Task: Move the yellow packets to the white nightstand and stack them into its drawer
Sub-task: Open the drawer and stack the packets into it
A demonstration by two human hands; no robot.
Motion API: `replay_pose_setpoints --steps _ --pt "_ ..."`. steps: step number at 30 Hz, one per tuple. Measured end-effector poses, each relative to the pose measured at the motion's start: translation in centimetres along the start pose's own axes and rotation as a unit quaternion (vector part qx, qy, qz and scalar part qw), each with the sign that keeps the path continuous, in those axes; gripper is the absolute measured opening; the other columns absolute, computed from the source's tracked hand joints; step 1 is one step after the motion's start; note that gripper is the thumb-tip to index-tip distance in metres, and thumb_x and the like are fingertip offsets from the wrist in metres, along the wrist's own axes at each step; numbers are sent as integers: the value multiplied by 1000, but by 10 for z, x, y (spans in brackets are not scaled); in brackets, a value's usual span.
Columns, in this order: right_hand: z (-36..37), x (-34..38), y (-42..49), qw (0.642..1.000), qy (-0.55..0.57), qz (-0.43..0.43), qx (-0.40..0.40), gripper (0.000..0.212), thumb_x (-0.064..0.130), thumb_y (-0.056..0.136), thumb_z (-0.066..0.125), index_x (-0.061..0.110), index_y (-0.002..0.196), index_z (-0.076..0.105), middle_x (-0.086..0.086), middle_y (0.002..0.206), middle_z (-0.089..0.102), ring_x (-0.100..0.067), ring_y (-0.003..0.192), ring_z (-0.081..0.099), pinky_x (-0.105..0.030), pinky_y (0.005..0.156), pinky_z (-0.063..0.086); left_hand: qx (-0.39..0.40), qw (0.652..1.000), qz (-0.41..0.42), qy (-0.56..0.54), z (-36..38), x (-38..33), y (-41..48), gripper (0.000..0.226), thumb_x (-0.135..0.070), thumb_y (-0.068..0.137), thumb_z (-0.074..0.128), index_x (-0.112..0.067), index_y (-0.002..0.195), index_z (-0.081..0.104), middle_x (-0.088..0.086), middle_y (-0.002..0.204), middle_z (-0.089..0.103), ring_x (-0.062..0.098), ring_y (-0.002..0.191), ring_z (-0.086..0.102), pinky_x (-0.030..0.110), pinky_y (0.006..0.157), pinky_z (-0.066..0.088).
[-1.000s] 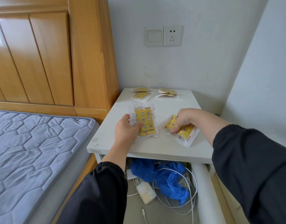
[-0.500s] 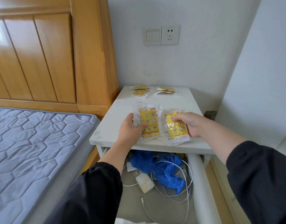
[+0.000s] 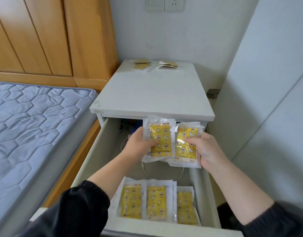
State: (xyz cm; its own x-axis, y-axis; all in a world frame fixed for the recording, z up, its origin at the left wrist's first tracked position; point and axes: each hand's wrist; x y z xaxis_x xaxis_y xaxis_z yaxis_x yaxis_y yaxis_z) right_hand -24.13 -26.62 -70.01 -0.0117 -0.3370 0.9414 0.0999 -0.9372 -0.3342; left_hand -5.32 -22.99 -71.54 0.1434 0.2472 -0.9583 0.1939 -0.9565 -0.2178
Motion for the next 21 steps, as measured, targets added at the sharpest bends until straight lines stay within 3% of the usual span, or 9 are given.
replay_pose_setpoints --steps 3,6,13,16,18,21 --pt "11 -21 -11 999 -37 -2 -13 18 -4 85 59 9 96 64 -19 92 69 -34 81 70 -51 75 58 0 998 -58 4 0 19 -7 25 -14 89 65 -24 109 54 -2 105 68 15 95 68 32 79 55" --pt "17 -27 -16 998 -57 -17 -11 19 -2 86 59 12 98 61 -16 92 69 -29 78 71 -46 70 58 -2 995 -93 -22 1 29 -10 28 -21 87 68 -24 112 55 -1 104 69 17 93 69 38 83 56" --pt "14 -42 -20 994 -89 6 -58 8 15 91 53 14 98 57 -16 86 63 -34 79 66 -51 75 55 -1 991 -134 -30 7 31 -9 24 -20 87 69 -22 108 58 -4 96 69 13 87 67 30 73 53" --pt "11 -41 -21 985 -160 -21 -68 14 11 85 58 2 95 61 -20 88 67 -35 77 68 -48 71 56 -14 987 -153 -40 7 31 -8 25 -21 87 68 -22 110 56 -7 90 66 9 80 65 27 66 52" --pt "7 -36 -20 971 -225 -50 -63 20 8 80 62 -6 95 62 -21 83 67 -34 72 67 -37 62 52 -33 985 -163 -46 4 31 -7 31 -21 87 69 -19 116 56 -4 96 67 13 85 66 33 76 55" --pt "0 -28 -19 947 -314 -55 -29 18 10 78 68 6 96 64 -8 86 69 -21 75 68 -32 65 54 -59 981 -173 -62 -1 32 -4 45 -21 86 70 -18 128 53 2 114 66 20 99 66 41 88 54"
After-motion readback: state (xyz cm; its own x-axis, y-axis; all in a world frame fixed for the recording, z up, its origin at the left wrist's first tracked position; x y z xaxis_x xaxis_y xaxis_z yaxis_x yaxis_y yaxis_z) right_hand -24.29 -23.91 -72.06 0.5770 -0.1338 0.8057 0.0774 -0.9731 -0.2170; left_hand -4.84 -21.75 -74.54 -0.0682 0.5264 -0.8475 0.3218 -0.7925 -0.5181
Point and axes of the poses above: each hand's wrist, its own y-axis towards the middle knuckle, its own z-axis out of the palm, x = y × z
